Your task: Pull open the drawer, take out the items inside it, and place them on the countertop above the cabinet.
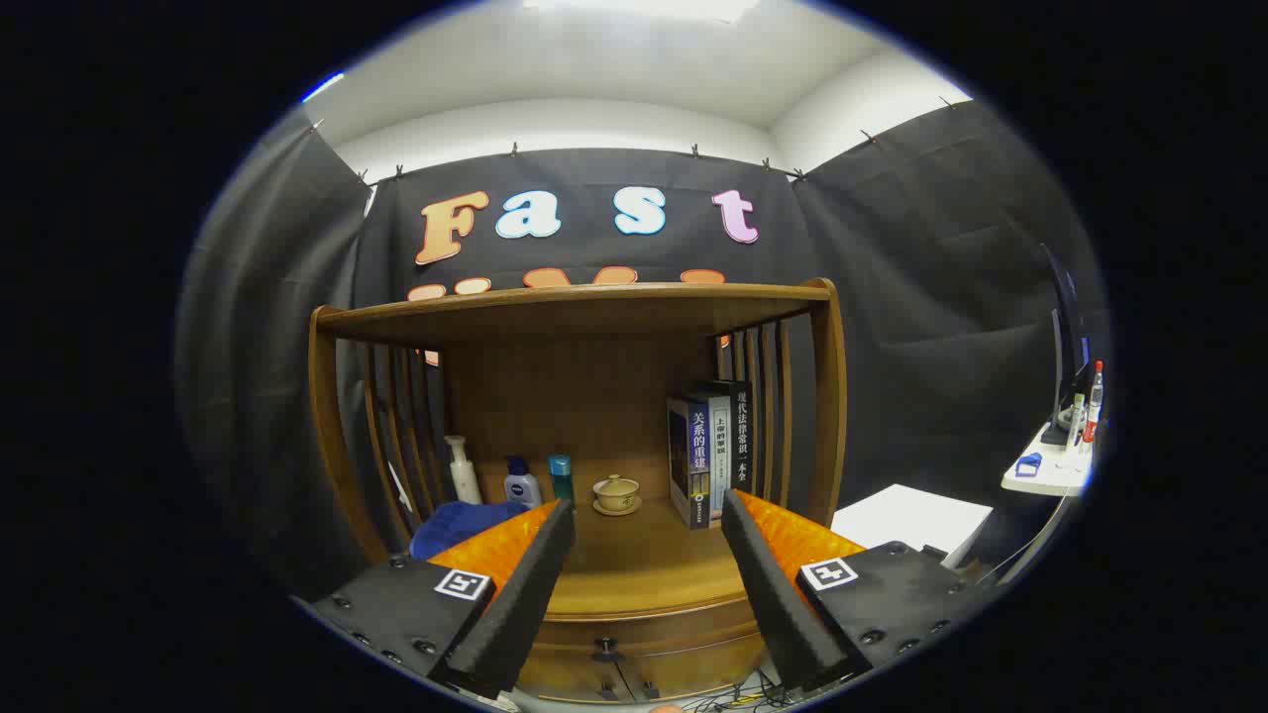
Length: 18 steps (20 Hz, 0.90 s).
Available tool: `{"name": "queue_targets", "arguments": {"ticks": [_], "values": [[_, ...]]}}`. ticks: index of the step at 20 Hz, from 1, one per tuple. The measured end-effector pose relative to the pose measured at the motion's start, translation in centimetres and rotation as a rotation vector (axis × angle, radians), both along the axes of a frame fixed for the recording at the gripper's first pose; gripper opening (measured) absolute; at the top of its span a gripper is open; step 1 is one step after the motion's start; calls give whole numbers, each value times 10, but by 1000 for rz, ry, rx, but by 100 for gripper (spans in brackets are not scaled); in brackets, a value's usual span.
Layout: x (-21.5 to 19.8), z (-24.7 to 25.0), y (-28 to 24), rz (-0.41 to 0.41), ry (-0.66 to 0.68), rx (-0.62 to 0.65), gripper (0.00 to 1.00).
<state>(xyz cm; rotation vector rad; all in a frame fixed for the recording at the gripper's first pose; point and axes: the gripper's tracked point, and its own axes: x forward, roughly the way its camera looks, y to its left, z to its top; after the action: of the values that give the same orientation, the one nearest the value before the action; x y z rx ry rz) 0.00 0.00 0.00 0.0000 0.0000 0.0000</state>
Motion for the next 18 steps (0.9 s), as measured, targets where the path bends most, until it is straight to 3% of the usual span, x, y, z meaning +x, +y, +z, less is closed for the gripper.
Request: {"name": "queue_targets", "arguments": {"ticks": [18], "values": [[1, -10, 0, 12, 9, -8, 98]]}}
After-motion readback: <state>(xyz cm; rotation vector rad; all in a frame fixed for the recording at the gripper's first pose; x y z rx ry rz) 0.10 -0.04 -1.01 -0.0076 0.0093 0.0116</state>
